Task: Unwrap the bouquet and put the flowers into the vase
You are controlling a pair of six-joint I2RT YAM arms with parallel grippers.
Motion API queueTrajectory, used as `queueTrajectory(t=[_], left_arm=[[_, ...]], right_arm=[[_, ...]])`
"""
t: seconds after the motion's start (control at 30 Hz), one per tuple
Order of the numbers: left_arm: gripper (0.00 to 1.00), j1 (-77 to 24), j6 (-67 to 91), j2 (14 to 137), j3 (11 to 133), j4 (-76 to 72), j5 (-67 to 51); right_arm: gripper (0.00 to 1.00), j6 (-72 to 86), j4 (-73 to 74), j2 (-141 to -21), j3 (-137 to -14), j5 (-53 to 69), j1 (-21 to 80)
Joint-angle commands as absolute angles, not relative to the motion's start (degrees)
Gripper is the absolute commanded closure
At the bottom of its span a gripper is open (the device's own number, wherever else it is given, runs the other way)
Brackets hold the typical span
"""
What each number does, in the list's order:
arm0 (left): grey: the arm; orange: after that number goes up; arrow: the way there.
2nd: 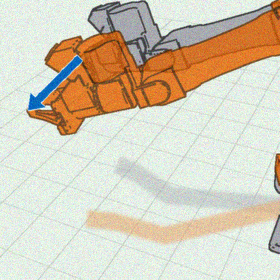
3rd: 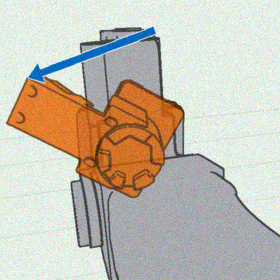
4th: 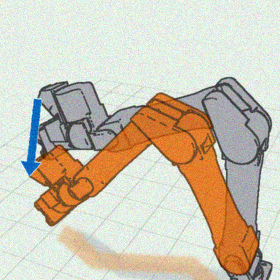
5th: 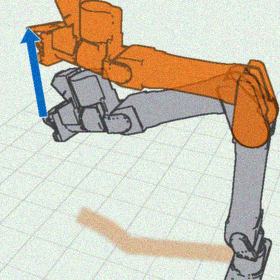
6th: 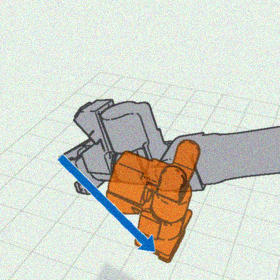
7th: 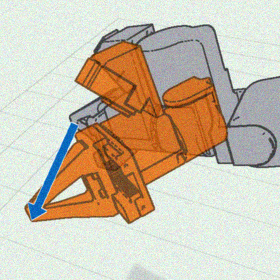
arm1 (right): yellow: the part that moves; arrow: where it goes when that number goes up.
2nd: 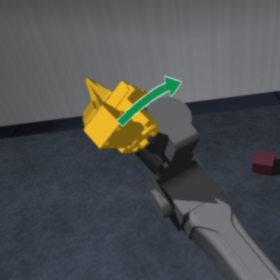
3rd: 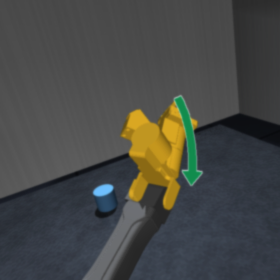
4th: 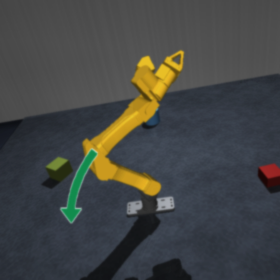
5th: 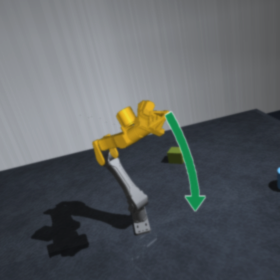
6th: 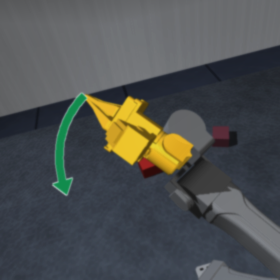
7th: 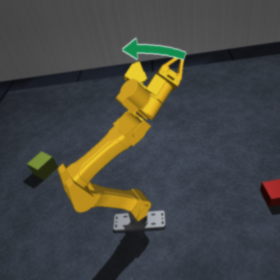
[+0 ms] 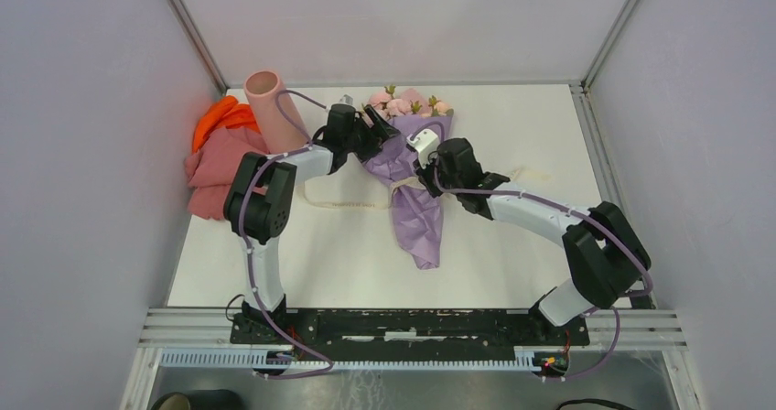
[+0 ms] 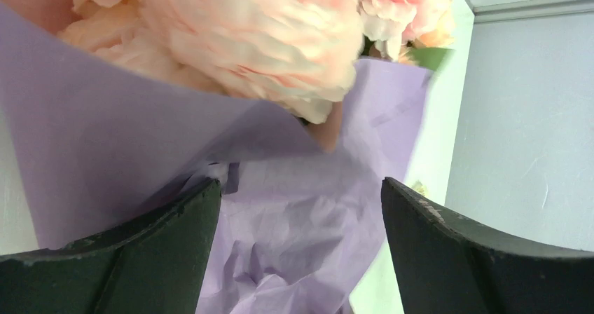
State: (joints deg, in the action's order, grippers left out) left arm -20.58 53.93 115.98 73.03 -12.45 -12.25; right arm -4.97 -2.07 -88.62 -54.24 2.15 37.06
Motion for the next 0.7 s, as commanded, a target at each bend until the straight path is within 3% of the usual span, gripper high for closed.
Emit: queueTrajectory(t=[0.0,0.23,0.4,0.67], left_arm=[[0.09,-19.00,54.14,116.47,71.70,-10.99,-11.07],[0.09,-19.24,52.59,108.35,72.08,-8.49,-13.61],[0.09,-19.95,52.25,104.01,75.15,-5.36,-16.40],[0.09,-22.56,55.02,106.27,78.06,-6.44,-20.50]], right_arm=[[0.80,-4.22,-5.72,-90.23,-53.47,3.71,37.09],[0.86,-3.34,-7.38,-93.43,-53.70,4.92,37.17],[0.73,-3.93,-7.31,-93.21,-53.69,4.61,37.17],[0.68,-4.50,-6.84,-93.79,-53.95,3.47,37.16]])
